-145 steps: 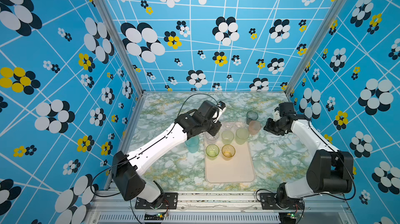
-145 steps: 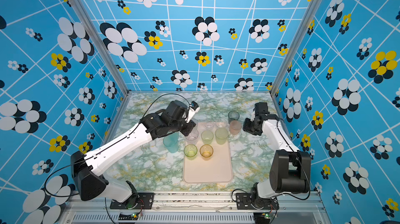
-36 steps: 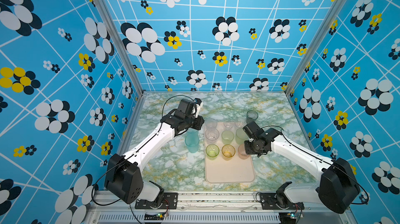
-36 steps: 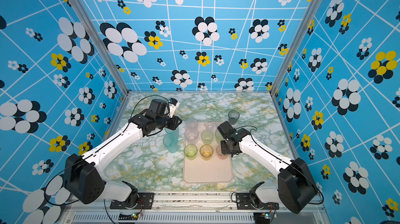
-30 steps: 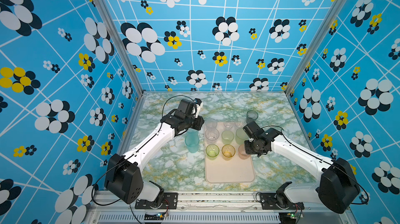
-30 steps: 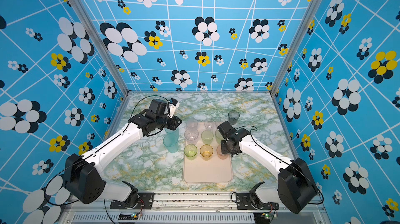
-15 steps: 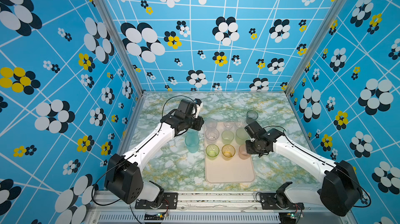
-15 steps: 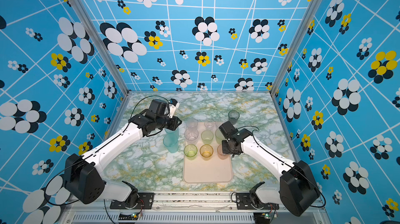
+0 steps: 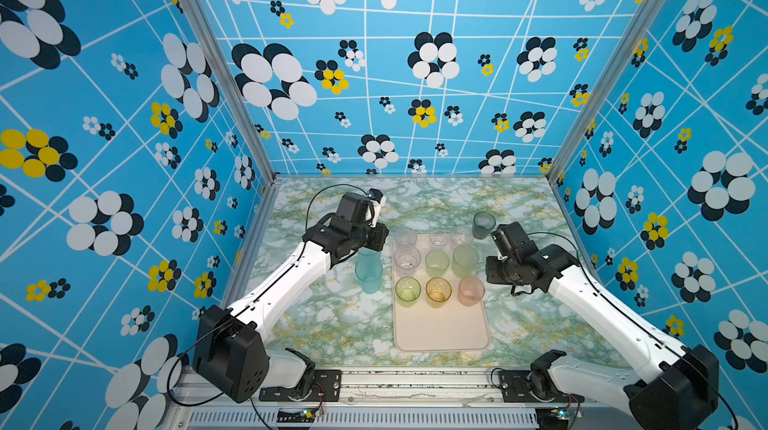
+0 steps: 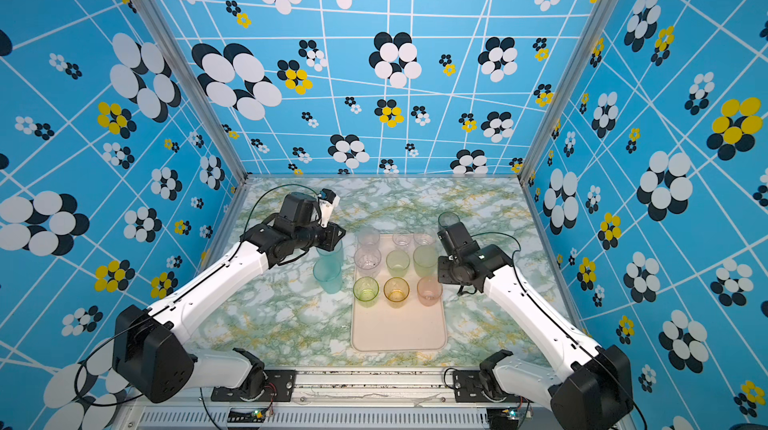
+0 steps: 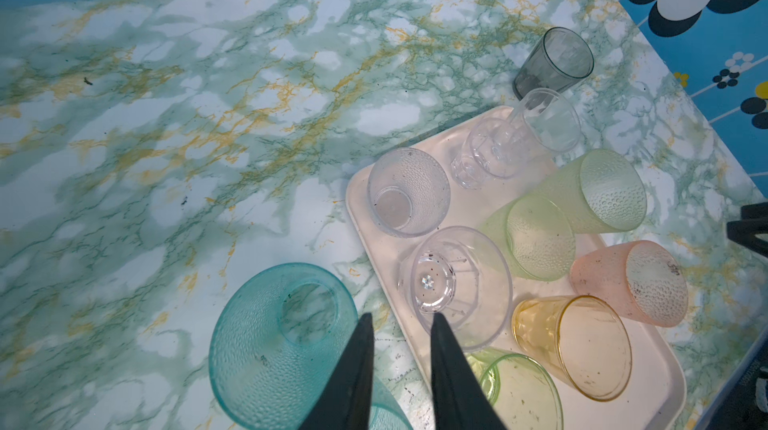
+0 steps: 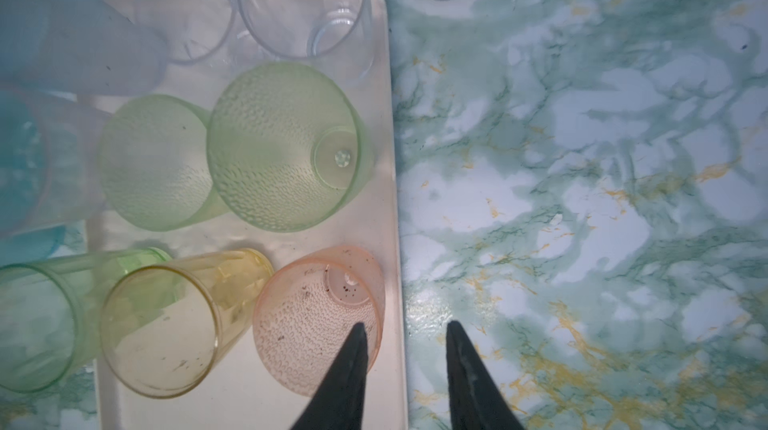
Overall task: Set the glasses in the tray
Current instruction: 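Reach the right gripper to the dark grey glass beyond the tray and grasp it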
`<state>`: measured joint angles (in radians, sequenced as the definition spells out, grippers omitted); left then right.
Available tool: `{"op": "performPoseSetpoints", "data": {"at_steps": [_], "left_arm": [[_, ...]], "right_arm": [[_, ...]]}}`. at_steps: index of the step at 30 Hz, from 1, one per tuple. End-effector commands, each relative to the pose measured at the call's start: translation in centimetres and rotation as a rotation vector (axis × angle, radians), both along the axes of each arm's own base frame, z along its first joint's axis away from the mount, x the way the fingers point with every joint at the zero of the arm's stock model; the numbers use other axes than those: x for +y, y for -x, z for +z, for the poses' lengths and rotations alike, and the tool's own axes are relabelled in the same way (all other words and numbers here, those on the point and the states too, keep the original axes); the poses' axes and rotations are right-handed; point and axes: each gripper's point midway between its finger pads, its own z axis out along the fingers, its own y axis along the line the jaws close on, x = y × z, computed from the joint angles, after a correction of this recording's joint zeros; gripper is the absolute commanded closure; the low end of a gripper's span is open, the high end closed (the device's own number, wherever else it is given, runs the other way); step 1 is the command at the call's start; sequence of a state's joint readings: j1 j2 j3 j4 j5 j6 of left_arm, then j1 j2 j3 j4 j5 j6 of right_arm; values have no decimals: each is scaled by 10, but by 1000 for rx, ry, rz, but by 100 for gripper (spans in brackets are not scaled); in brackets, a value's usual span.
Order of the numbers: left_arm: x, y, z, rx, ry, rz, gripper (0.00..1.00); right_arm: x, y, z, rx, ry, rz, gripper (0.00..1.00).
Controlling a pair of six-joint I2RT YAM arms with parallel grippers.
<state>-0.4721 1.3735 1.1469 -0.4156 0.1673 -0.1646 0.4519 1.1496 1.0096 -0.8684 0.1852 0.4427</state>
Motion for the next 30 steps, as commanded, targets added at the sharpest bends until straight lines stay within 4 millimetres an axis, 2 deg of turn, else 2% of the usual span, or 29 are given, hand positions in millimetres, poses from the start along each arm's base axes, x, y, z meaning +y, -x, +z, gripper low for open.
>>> {"op": "performPoseSetpoints", "data": {"at_steps": [1, 5, 10, 17, 18, 20, 23, 28, 30], "left_arm": [[10, -3, 13, -56, 4, 28, 73], [12, -2, 13, -60, 5, 36, 73], [15, -2, 13, -62, 9, 45, 73], [28, -1, 18, -73, 3, 68, 73], [29, -1, 18, -71, 3, 71, 73], [33, -1, 17, -69, 5, 78, 73], [36, -1, 16, -64, 0, 83, 73], [41, -3, 17, -66, -1, 96, 73], [43, -4, 16, -61, -4, 101, 73]], "right_arm": [[-20, -11, 33, -79, 22, -34, 65], [-30, -34, 51, -124, -17, -63, 64], [-36, -74, 50, -130, -78, -93, 65], [-42, -132, 21, -55, -112, -118, 67], [-54, -140, 16, -43, -113, -148, 67], [-60, -155, 4, -11, -114, -159, 68], [-63, -172, -11, 36, -114, -157, 69], [-61, -189, -35, 105, -109, -146, 68], [-58, -201, -31, 90, -119, -141, 68]]}}
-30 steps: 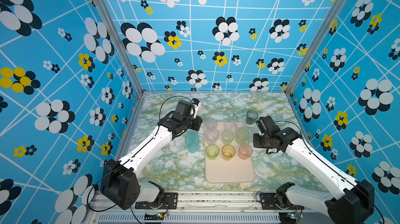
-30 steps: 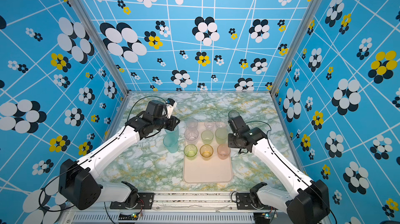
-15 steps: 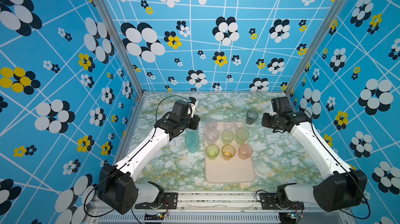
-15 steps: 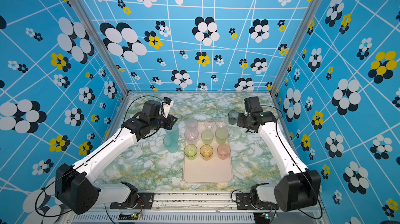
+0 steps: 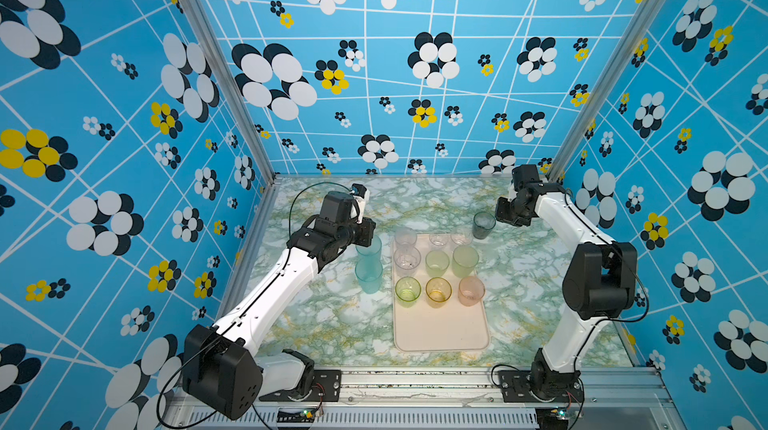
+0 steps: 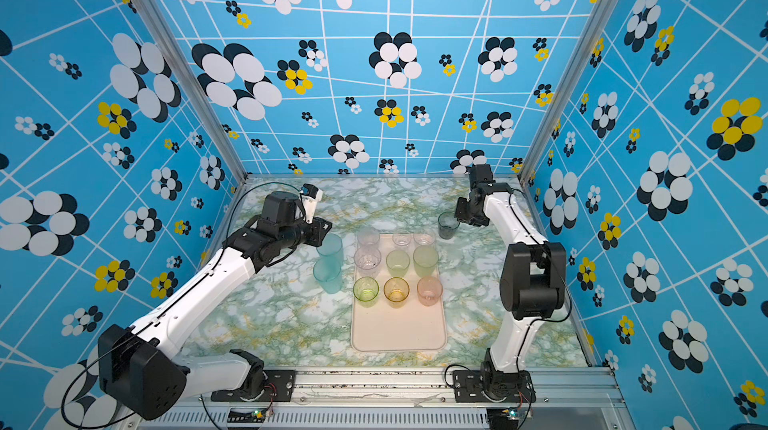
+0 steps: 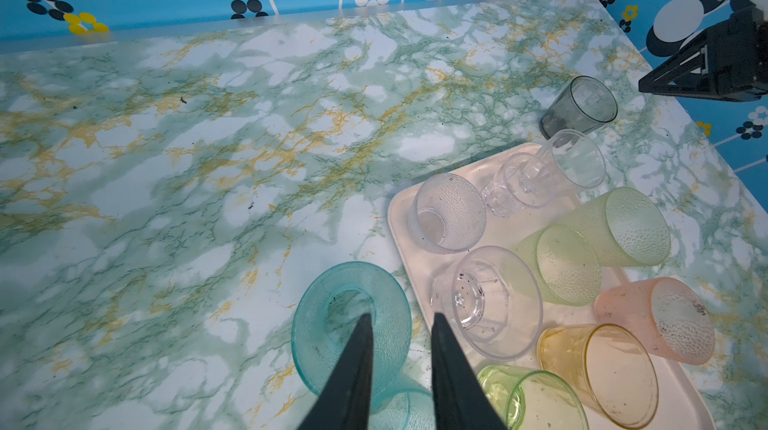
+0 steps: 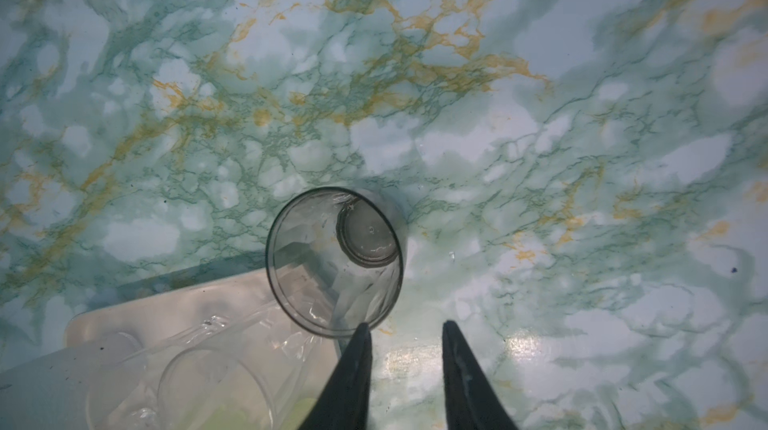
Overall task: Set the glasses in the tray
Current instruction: 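Reach the right gripper to the dark grey glass beyond the tray and grasp it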
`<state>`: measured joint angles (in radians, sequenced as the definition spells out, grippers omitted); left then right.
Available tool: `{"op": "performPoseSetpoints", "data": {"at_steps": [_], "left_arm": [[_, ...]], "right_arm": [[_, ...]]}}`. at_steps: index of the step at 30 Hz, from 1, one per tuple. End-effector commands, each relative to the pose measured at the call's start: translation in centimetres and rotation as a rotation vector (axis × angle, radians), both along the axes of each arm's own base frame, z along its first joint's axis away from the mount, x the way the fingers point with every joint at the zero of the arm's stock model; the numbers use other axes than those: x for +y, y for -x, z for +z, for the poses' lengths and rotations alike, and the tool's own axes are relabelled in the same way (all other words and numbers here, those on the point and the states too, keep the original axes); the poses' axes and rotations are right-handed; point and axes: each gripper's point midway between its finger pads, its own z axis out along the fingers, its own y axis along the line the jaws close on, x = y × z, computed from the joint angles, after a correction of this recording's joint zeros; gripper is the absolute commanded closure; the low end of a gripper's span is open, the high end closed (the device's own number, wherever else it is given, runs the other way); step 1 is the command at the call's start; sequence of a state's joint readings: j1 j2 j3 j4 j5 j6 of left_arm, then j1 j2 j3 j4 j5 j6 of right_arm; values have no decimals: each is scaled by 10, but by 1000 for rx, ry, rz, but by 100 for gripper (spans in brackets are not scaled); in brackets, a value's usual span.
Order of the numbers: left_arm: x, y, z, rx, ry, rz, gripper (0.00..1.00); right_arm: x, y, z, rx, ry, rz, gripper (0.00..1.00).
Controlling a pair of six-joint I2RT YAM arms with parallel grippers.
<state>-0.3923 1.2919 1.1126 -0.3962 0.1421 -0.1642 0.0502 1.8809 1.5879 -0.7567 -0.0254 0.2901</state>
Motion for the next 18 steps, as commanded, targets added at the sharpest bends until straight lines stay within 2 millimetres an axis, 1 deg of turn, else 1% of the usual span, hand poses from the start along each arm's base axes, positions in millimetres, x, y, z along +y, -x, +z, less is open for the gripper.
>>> {"op": "performPoseSetpoints", "data": {"at_steps": [1, 5, 11, 18], "left_arm": [[7, 3, -4, 10, -18, 5, 73], [9, 2, -5, 15, -20, 8, 73], [11, 0, -6, 18, -20, 14, 73], [11, -1, -10, 26, -19, 15, 73]], "right_arm": [[6, -9, 0, 12, -18, 29, 68], [5, -14, -10, 37, -7, 24, 68], [-2, -15, -20, 62, 31, 15, 68], [-1, -16, -35, 90, 27, 18, 72]]}}
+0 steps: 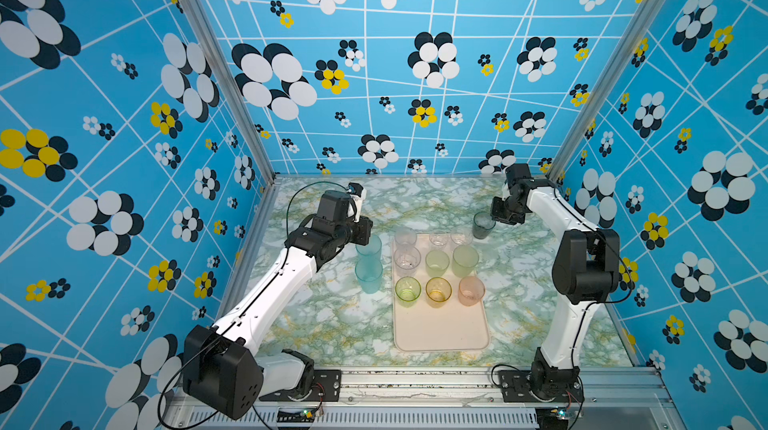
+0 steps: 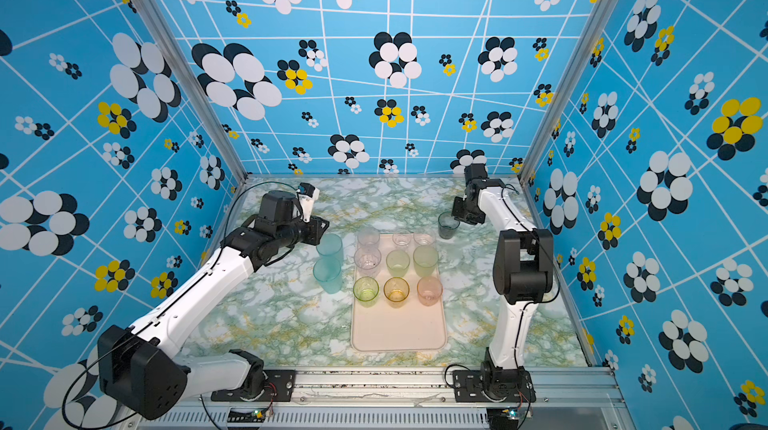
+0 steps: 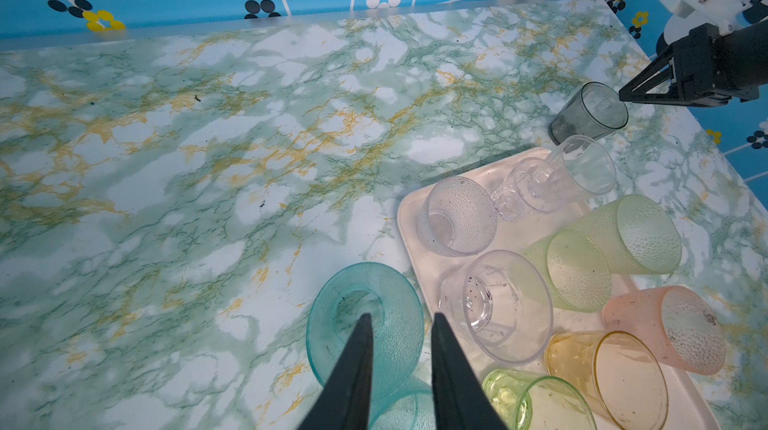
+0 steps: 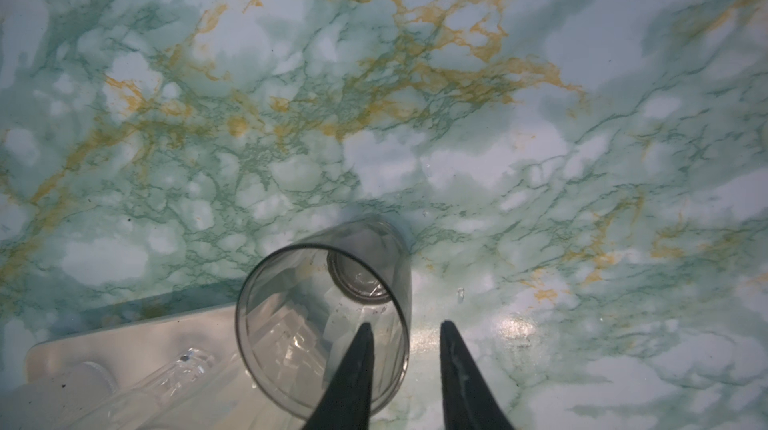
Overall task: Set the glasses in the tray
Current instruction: 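Reach the right gripper to the dark grey glass beyond the tray and grasp it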
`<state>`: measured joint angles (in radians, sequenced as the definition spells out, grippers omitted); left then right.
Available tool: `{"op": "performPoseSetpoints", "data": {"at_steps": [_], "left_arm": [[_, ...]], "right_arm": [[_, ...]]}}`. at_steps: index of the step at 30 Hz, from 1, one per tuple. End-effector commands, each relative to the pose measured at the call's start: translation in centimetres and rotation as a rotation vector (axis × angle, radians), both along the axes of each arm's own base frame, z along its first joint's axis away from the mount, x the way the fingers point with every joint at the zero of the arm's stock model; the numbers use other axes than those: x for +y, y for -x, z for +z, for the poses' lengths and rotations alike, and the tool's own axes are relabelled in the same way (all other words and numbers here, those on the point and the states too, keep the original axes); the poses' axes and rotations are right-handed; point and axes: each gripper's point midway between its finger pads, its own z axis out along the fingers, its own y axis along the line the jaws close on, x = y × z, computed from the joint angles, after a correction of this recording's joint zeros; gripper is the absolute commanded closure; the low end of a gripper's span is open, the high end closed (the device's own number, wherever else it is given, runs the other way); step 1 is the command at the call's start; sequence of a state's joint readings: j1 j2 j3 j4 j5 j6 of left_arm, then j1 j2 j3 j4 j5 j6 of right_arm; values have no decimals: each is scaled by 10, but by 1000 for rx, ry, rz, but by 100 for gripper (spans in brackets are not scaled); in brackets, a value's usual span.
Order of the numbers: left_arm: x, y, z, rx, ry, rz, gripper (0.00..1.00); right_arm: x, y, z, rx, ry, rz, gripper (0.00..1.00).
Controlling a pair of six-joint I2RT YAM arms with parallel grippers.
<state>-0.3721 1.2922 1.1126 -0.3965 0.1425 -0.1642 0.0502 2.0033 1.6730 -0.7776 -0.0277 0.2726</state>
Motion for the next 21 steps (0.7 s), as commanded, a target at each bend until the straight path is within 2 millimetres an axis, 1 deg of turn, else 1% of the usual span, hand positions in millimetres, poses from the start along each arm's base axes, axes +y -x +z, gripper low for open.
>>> {"op": "performPoseSetpoints", "data": {"at_steps": [1, 8, 13, 15, 18, 20, 21], "left_arm": [[4, 2, -9, 25, -19, -3, 73], [5, 2, -11, 29, -20, -1, 73], [6, 0, -13, 33, -20, 3, 73], [5, 0, -13, 34, -18, -1, 73], [3, -1, -15, 39, -14, -5, 73], [2, -2, -17, 44, -11, -8, 73], [2, -2, -18, 46, -11, -9, 73]], "right_arm": [[-2, 0, -11, 37, 19, 3, 72], [-1, -2, -22, 62, 13, 5, 80], [-1, -1, -21, 55, 17, 8, 94], [-3, 2, -16, 41, 26, 5, 97], [-7, 8, -3, 1, 44, -4, 99], [-8, 21, 5, -14, 43, -6, 100], [-7, 26, 14, -40, 37, -5, 100]]}}
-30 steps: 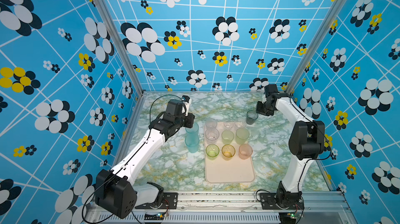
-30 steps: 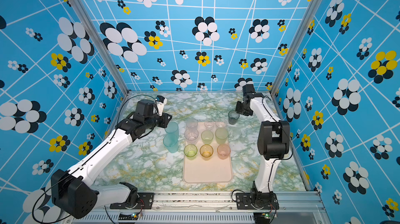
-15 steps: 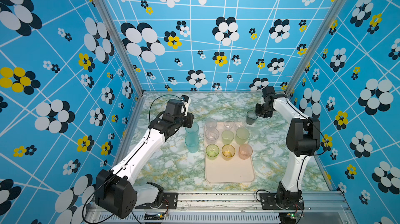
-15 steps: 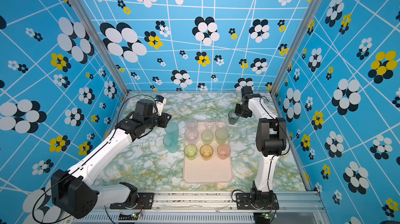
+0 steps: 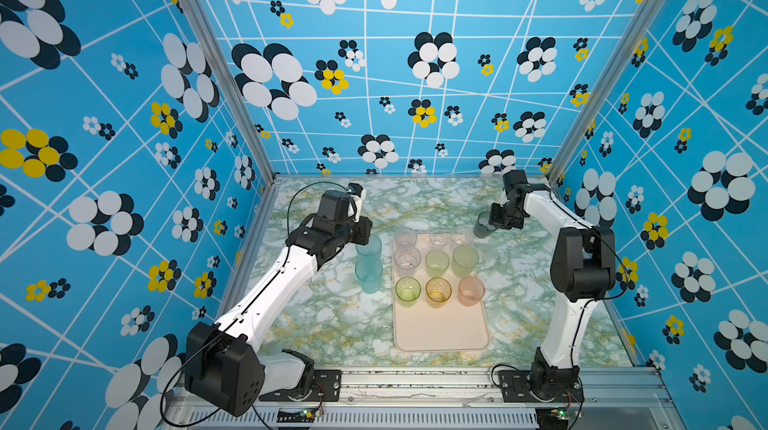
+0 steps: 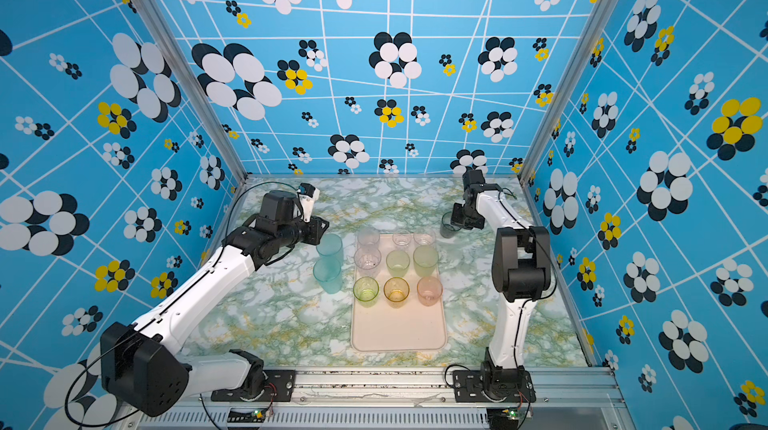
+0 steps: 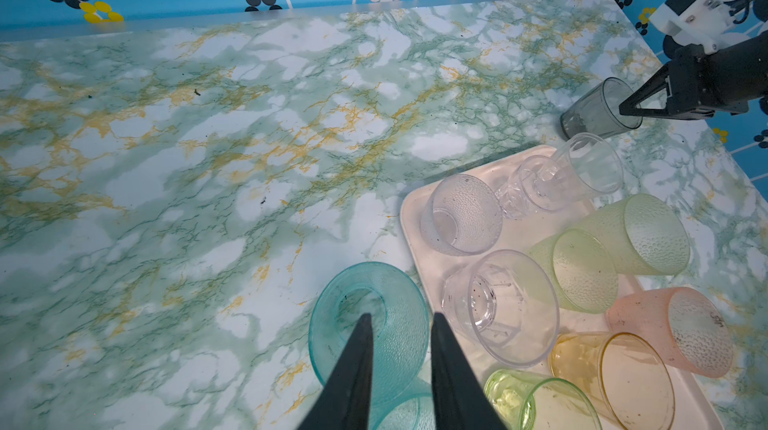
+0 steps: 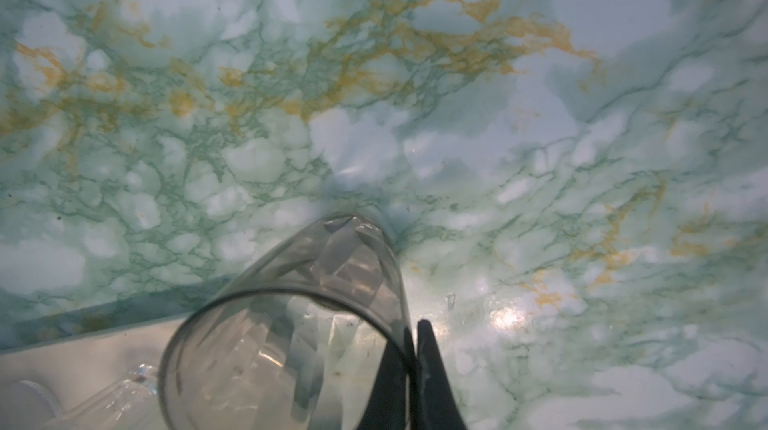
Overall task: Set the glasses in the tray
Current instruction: 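Reach the right gripper to the dark grey glass beyond the tray and grasp it, then carry the dark grey glass with the right gripper to the tray's near corner and release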
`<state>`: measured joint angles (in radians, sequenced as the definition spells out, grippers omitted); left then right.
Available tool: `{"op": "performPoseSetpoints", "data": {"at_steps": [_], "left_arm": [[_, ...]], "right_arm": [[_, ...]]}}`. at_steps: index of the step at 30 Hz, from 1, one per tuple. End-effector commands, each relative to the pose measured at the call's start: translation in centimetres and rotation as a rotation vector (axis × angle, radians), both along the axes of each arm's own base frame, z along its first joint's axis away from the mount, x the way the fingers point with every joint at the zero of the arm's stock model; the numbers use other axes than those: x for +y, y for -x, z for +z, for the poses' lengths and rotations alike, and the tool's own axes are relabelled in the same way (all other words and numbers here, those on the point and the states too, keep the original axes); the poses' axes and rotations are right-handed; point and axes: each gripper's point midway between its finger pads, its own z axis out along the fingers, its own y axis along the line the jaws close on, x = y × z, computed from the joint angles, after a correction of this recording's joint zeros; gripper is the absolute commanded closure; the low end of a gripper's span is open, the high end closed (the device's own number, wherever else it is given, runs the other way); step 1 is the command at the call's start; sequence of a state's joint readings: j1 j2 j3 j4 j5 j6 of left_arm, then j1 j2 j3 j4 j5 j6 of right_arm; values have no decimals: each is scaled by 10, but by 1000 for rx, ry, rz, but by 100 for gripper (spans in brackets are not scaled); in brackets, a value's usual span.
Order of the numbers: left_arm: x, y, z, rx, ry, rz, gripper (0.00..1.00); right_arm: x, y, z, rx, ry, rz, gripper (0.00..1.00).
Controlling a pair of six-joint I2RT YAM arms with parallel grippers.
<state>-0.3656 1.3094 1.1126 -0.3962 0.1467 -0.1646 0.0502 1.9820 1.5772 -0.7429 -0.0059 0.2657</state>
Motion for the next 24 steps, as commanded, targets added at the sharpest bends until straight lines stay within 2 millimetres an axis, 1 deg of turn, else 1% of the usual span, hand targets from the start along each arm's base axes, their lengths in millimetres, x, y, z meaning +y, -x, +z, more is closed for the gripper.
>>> {"op": "performPoseSetpoints", "data": {"at_steps": [1, 5, 6, 7, 10, 12, 15, 17, 19, 22, 24], "left_arm": [[1, 1, -13, 32, -7, -12, 73], [3, 2, -17, 41, -13, -6, 73], [3, 2, -18, 43, -15, -6, 73], [3, 2, -18, 42, -13, -5, 73], [3, 4, -16, 39, -7, -8, 73], [2, 5, -14, 36, -4, -11, 73], [2, 7, -12, 36, -2, -16, 73], [4, 9, -12, 38, -3, -15, 73], [4, 11, -10, 36, -3, -16, 73], [8, 14, -7, 35, -6, -9, 73], [11, 17, -5, 33, -9, -3, 73]], "right_arm": [[-2, 17, 42, -102, 8, -1, 100], [11, 54, 82, -187, -5, 40, 100], [16, 67, 94, -205, 0, 60, 100], [26, 80, 105, -223, 9, 95, 100], [42, 120, 135, -264, 32, 164, 100], [50, 145, 149, -280, 47, 204, 100], [60, 187, 162, -276, 86, 273, 100], [69, 215, 162, -254, 83, 318, 100], [78, 239, 157, -224, 73, 358, 99], [86, 271, 135, -149, 101, 401, 100], [89, 287, 118, -96, 139, 417, 100]]}}
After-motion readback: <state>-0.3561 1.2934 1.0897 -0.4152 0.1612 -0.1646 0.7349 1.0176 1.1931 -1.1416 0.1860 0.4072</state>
